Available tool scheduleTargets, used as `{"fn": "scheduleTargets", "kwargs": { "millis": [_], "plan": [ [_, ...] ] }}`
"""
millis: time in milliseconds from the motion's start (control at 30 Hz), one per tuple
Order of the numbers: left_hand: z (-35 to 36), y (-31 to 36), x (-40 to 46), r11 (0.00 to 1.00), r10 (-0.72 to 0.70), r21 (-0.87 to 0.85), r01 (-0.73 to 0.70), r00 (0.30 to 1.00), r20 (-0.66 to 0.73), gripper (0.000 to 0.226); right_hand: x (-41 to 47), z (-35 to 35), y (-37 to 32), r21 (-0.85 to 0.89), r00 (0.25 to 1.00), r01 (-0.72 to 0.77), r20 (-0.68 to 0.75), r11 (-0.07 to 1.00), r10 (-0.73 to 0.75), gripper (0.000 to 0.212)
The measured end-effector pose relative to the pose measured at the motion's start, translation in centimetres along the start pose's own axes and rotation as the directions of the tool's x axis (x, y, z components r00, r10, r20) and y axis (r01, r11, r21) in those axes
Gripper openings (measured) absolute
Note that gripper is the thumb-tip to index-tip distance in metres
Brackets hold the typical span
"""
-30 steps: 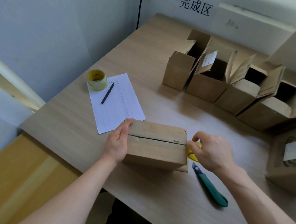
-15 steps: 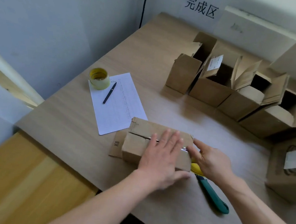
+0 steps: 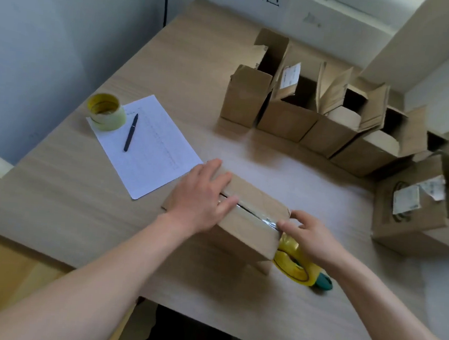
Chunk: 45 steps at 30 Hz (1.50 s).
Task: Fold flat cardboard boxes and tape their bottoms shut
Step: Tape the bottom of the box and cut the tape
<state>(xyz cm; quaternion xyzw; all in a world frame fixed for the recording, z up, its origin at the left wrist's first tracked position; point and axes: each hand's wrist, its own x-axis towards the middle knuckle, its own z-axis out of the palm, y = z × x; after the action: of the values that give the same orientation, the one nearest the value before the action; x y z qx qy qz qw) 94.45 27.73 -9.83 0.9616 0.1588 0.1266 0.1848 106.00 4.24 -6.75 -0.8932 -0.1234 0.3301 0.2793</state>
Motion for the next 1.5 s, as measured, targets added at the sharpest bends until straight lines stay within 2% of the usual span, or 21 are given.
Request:
{"fn": "scheduleTargets", "kwargs": {
  "millis": [67,167,267,333,400,433,500,567,633,700,767,867,967,1100,1200,1333,1433,1500],
  "plan": [
    [0.2,0.1,1.0,0.994,0.093,-0.051,-0.092,0.995,0.031,0.047,-0.4,-0.5,0.8,0.056,1.0,-0.014,0.011,0.998,0.013,0.024],
    [0.3,0.5,2.6,0.97,0.235,-0.073,-0.231,0.97,0.067,0.043,-1.1,-0.2,0.6,0.156,0.994,0.091,0.052,0.984,-0.1,0.057],
    [0.6,1.0,3.9,0.938,0.347,-0.028,-0.346,0.935,0.068,0.038,-1.1,0.6,0.6,0.145,0.99,0.138,-0.004,0.98,-0.139,0.055],
    [1.1,1.9,4.3,0.959,0.265,0.11,-0.261,0.964,-0.015,0.036,-0.7,0.8,0.6,0.096,0.993,0.095,-0.079,0.991,-0.088,0.049],
    [1.3,3.5,4.5,0.986,0.026,0.17,-0.001,0.989,-0.145,0.039,-0.6,0.8,0.5,0.024,0.99,0.006,-0.139,1.0,-0.003,0.057],
    [1.4,4.5,4.3,0.982,-0.119,0.119,0.143,0.974,-0.195,0.043,-0.6,0.7,0.5,-0.001,0.988,-0.037,-0.152,0.999,0.037,0.063],
    [1.8,6.6,2.6,0.932,-0.36,-0.152,0.33,0.894,-0.267,0.047,-0.6,0.6,0.5,-0.001,0.988,-0.087,-0.126,0.996,0.086,0.075],
    [2.3,8.7,-1.2,0.827,-0.493,-0.451,0.335,0.819,-0.294,0.044,-0.3,0.3,0.5,0.022,0.992,-0.1,-0.075,0.995,0.101,0.084],
    [2.9,11.4,-6.4,0.686,-0.573,-0.639,0.347,0.799,-0.182,0.043,0.1,0.1,0.5,0.033,0.995,-0.095,-0.031,0.995,0.096,0.088],
    [3.4,14.1,-10.2,0.522,-0.61,-0.735,0.433,0.792,0.034,0.052,0.6,0.3,0.6,0.023,0.998,-0.061,-0.002,0.998,0.061,0.091],
    [4.3,15.9,-11.5,0.379,-0.641,-0.785,0.49,0.751,0.159,0.063,0.9,0.8,0.7,0.005,1.0,-0.01,-0.002,1.0,0.01,0.092],
    [5.3,16.7,-10.8,0.284,-0.69,-0.833,0.475,0.704,0.167,0.073,1.0,1.6,0.8,-0.016,0.998,0.06,-0.036,0.998,-0.06,0.091],
    [6.3,16.4,-10.8,0.211,-0.715,-0.829,0.518,0.659,0.231,0.094,1.1,1.9,0.7,0.001,0.996,0.081,-0.035,0.997,-0.081,0.091],
    [7.4,15.6,-10.6,0.191,-0.789,-0.755,0.628,0.555,0.262,0.079,1.1,1.8,0.5,0.03,0.997,0.075,0.014,0.997,-0.075,0.09],
    [8.1,15.4,-10.0,0.209,-0.81,-0.766,0.608,0.546,0.212,0.06,1.2,1.6,0.3,0.04,0.997,0.064,0.033,0.997,-0.066,0.087],
    [9.3,16.3,-10.4,0.079,-0.863,-0.801,0.594,0.442,0.243,0.038,1.3,1.7,0.3,0.059,0.998,0.058,0.029,0.997,-0.06,0.081],
    [10.3,17.3,-10.9,0.07,-0.845,-0.825,0.561,0.473,0.251,0.014,1.5,1.7,0.4,0.065,0.997,0.064,0.03,0.996,-0.066,0.073],
    [10.5,17.1,-10.5,0.064,-0.825,-0.822,0.566,0.493,0.276,0.008,1.6,1.7,0.6,0.063,0.996,0.079,0.032,0.995,-0.081,0.069]
  ]
}}
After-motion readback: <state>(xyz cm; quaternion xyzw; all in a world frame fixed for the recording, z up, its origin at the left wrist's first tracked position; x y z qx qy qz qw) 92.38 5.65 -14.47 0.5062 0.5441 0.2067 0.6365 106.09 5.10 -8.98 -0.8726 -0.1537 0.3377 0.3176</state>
